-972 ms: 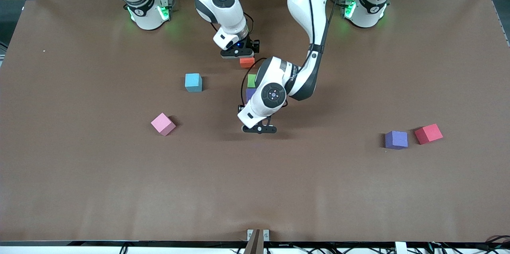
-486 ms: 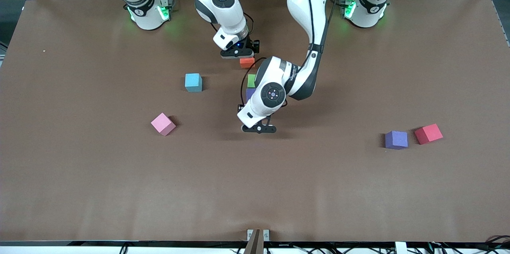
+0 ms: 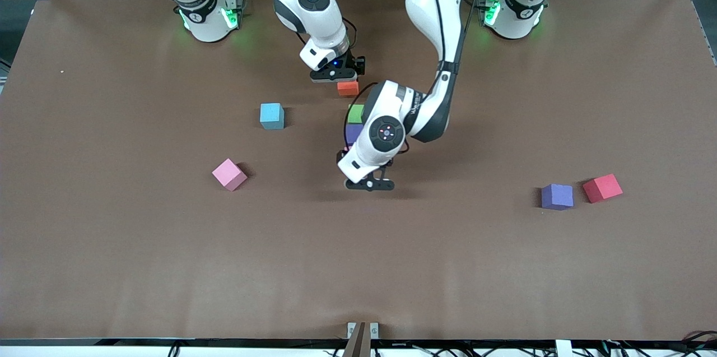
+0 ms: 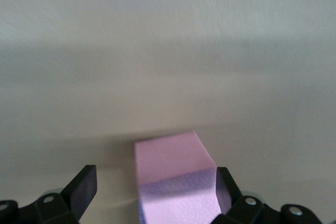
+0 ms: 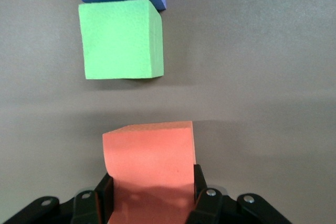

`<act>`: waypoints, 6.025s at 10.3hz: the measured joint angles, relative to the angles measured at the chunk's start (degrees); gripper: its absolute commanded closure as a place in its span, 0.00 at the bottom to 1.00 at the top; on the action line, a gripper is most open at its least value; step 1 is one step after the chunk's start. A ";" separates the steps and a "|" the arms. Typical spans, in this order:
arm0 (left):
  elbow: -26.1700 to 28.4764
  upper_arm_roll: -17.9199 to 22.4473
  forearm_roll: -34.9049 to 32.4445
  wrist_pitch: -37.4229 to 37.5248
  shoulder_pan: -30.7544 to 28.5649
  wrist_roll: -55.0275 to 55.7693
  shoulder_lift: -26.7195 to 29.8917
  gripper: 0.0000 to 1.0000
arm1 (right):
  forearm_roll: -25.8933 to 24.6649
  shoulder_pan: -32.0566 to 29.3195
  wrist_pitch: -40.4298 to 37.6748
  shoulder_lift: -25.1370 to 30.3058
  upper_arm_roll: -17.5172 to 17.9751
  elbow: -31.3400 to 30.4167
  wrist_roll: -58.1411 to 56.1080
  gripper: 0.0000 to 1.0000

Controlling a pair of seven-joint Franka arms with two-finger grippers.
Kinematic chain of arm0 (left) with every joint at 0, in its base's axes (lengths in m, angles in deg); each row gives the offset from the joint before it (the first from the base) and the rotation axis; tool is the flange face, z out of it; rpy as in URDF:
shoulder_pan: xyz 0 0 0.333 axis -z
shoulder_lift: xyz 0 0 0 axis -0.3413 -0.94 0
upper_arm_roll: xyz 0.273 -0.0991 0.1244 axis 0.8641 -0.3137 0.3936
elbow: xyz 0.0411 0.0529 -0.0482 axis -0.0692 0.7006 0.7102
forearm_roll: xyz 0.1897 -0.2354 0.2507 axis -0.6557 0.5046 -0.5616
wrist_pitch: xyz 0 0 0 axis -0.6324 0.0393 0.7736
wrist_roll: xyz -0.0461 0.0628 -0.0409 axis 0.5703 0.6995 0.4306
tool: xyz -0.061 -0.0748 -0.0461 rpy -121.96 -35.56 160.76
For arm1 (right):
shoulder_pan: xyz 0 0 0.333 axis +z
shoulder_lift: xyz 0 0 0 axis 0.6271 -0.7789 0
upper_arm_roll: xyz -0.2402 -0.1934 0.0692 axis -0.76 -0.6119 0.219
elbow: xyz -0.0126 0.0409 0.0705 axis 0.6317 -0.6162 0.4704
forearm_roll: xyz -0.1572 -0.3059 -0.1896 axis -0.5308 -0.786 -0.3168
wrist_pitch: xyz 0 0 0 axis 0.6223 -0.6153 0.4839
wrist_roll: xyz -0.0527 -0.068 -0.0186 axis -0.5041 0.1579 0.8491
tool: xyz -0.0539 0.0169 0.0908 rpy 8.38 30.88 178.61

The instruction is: Arrange blocks into number 1

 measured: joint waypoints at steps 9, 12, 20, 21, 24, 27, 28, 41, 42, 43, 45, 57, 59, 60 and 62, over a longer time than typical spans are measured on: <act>4.24 11.10 -13.48 16.55 -10.60 -10.39 8.40 0.00 | -4.86 0.04 0.04 -7.38 -2.60 8.72 -0.03 0.60; 8.98 8.55 -19.82 16.08 -21.82 -24.02 12.64 0.00 | -4.89 0.59 0.04 -8.45 -2.59 10.22 -0.03 0.60; 22.22 -4.28 -27.57 -4.38 -37.10 -41.70 17.38 0.00 | -4.89 1.27 1.46 -11.91 -2.77 12.24 1.04 0.30; 23.76 -4.73 -27.61 -7.12 -37.27 -42.03 17.17 0.00 | -4.89 1.27 1.46 -11.96 -3.04 12.32 1.22 0.00; 25.23 -5.13 -27.62 -9.85 -37.63 -42.97 16.06 0.00 | -4.89 1.16 1.51 -11.93 -4.93 12.80 1.34 0.00; 25.30 -5.61 -27.62 -10.67 -37.66 -42.98 14.98 0.00 | -4.94 -1.19 -1.96 -8.70 -5.46 13.56 0.58 0.00; 25.33 -5.83 -27.64 -11.09 -37.73 -43.05 14.55 0.15 | -5.02 -3.38 -5.74 -6.42 -5.49 13.43 -2.49 0.00; 15.46 -8.92 -22.69 -6.69 -23.22 -21.03 17.26 1.00 | -10.03 -36.54 -39.94 9.40 -5.89 26.77 -37.55 0.00; 14.33 -8.05 -16.86 -6.58 -21.35 -18.36 17.25 1.00 | -10.28 -38.56 -45.08 9.56 -5.89 30.61 -40.57 0.00; 13.69 -6.96 -11.07 -6.57 -19.30 -15.51 17.21 1.00 | -10.30 -41.18 -49.30 9.60 -5.91 33.86 -43.65 0.00; 11.95 -6.54 -7.00 -5.46 -16.07 -8.93 16.75 1.00 | -10.30 -46.26 -52.88 9.87 -5.94 38.30 -46.83 0.00; 18.25 -25.91 -15.44 14.25 -6.04 37.27 25.62 1.00 | -9.87 -53.01 -59.72 10.92 -5.77 46.12 -48.20 0.00; 25.13 -31.82 -17.77 7.02 -5.98 41.05 27.72 1.00 | -9.87 -53.01 -59.75 10.89 -5.58 46.17 -48.21 0.00; 28.96 -33.80 -18.08 3.76 -5.95 41.94 29.38 1.00 | -9.87 -53.02 -59.76 10.87 -5.57 46.17 -48.21 0.00; 33.37 -36.61 -18.96 0.06 -6.02 43.28 31.37 1.00 | -9.75 -53.05 -59.77 10.84 -5.56 46.18 -48.21 0.00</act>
